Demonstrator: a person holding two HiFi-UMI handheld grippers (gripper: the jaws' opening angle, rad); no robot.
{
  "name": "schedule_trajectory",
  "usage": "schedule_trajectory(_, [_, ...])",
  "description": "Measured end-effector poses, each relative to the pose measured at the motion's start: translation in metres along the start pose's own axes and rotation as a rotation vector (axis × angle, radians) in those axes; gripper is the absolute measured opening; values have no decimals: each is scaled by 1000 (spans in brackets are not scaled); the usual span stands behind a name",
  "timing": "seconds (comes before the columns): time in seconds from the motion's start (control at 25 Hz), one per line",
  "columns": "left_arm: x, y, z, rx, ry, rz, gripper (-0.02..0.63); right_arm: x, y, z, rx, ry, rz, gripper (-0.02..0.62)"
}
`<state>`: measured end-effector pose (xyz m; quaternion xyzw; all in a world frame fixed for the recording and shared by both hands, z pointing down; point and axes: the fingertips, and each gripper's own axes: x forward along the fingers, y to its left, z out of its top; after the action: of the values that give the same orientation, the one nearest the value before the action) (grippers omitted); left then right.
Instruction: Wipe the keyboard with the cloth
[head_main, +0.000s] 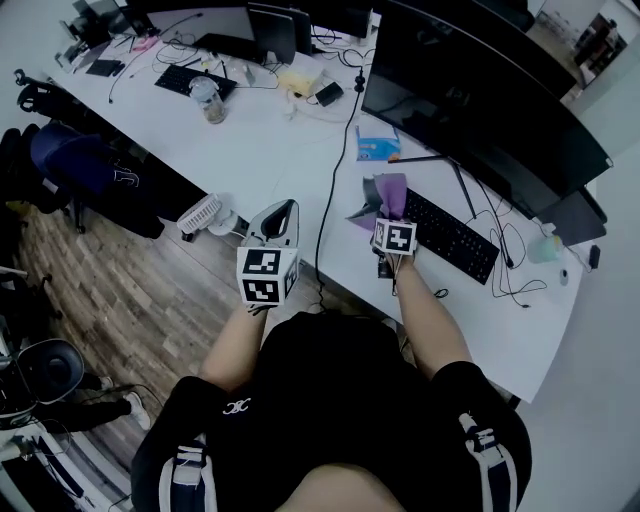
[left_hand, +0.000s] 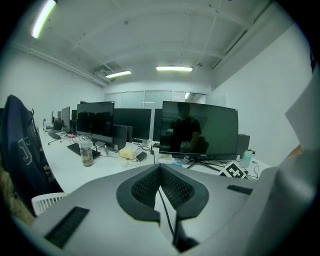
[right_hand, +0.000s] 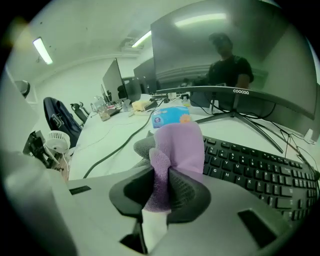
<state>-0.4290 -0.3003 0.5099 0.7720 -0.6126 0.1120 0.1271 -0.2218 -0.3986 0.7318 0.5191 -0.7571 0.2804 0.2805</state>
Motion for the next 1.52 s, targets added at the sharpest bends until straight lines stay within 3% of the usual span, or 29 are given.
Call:
schedule_trajectory(0.84, [1, 22, -1, 9, 24, 38, 12, 53, 9, 63, -104, 12, -76, 89])
schedule_trajectory(1.12, [13, 3, 4, 31, 24, -10, 12, 48, 2, 60, -78, 46, -66, 89])
schedule_trajectory(1.28, [13, -5, 6, 35, 21, -37, 12, 28, -22, 52, -71, 104, -168, 87])
schedule_trajectory(1.4, [13, -12, 4, 35, 18, -56, 12, 33, -20, 50, -38, 58, -102, 87])
schedule_trajectory(1.52, [17, -20, 5, 36, 11, -76, 12, 27, -33, 46, -14, 48, -110, 87])
